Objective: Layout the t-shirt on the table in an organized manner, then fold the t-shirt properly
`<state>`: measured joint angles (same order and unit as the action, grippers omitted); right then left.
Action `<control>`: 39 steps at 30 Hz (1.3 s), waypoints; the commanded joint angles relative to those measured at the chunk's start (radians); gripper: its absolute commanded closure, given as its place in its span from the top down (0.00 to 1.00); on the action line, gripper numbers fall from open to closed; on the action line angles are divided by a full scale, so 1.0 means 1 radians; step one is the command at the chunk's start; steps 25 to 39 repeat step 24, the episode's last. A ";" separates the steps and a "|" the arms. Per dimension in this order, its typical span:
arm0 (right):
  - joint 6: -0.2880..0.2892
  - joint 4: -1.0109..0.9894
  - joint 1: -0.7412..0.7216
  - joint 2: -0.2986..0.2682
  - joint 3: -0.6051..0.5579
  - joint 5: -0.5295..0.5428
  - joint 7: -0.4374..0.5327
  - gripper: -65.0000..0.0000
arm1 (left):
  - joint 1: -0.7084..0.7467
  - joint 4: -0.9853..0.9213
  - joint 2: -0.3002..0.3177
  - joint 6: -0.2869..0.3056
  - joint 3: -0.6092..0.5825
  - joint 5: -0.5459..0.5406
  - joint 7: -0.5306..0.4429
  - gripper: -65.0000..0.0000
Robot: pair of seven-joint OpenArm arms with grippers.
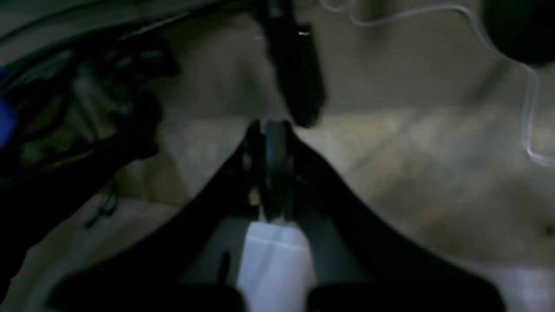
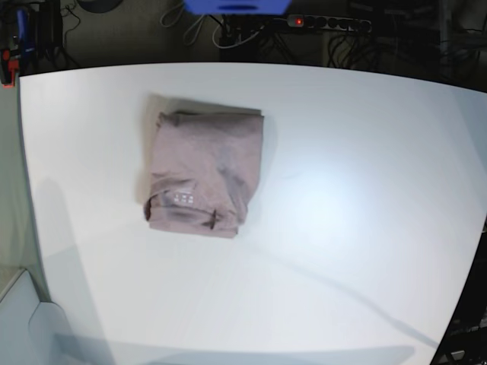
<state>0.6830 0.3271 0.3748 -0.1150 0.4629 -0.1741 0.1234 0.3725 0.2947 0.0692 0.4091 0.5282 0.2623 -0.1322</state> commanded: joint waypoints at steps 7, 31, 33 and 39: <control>-0.613 -0.125 -0.023 -0.004 -0.272 0.005 0.192 0.00 | -0.140 -0.179 -0.001 -0.253 0.002 0.071 -0.010 0.16; -0.977 -0.164 -0.072 -0.013 -0.347 0.005 0.193 0.00 | -0.231 -0.197 -0.026 -0.415 0.000 0.088 -0.011 0.16; -0.977 -0.164 -0.072 -0.013 -0.347 0.005 0.193 0.00 | -0.231 -0.197 -0.026 -0.415 0.000 0.088 -0.011 0.16; -0.977 -0.164 -0.072 -0.013 -0.347 0.005 0.193 0.00 | -0.231 -0.197 -0.026 -0.415 0.000 0.088 -0.011 0.16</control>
